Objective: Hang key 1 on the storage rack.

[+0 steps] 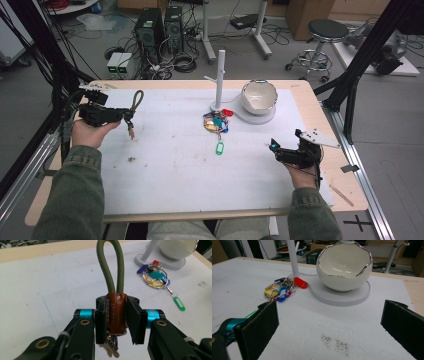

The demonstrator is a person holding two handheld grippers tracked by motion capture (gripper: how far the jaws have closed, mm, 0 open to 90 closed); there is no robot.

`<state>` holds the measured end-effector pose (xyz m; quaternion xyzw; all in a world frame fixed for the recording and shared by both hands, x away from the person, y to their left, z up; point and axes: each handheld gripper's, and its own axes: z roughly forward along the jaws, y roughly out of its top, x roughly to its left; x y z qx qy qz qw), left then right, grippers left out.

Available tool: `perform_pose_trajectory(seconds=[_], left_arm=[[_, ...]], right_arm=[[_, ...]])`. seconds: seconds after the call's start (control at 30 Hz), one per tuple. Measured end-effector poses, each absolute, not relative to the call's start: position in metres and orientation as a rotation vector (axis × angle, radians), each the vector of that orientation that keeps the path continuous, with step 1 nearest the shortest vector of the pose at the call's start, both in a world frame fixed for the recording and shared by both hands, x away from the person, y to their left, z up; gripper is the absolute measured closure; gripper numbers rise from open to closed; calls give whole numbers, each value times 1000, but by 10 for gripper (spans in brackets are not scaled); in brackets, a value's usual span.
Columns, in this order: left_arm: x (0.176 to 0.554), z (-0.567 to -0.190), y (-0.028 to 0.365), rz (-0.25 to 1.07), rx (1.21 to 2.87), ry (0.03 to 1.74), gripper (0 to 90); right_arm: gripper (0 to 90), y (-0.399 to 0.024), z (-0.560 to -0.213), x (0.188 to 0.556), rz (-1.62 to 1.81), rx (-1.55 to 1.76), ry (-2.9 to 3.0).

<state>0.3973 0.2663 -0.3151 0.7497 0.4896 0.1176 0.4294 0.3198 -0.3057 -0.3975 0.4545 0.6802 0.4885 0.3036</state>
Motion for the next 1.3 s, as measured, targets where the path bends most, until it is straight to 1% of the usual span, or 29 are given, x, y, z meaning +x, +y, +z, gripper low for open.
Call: perform_pose_trajectory(seconds=[0.27, 0.53, 0.77, 1.07, 1.3], left_arm=[[414, -297, 253, 251, 1858, 1211, 704], [428, -280, 236, 265, 1920, 1208, 702], [442, -267, 226, 241, 1905, 1207, 702], [455, -278, 204, 216, 1939, 1201, 703], [469, -275, 192, 179, 1929, 1186, 703]], right_arm=[[6, -305, -397, 318, 1288, 1196, 1803], [6, -306, -397, 318, 1287, 1190, 1802], [6, -306, -398, 318, 1285, 1192, 1805], [6, -305, -399, 317, 1285, 1191, 1817], [6, -305, -399, 317, 1283, 1180, 1820]])
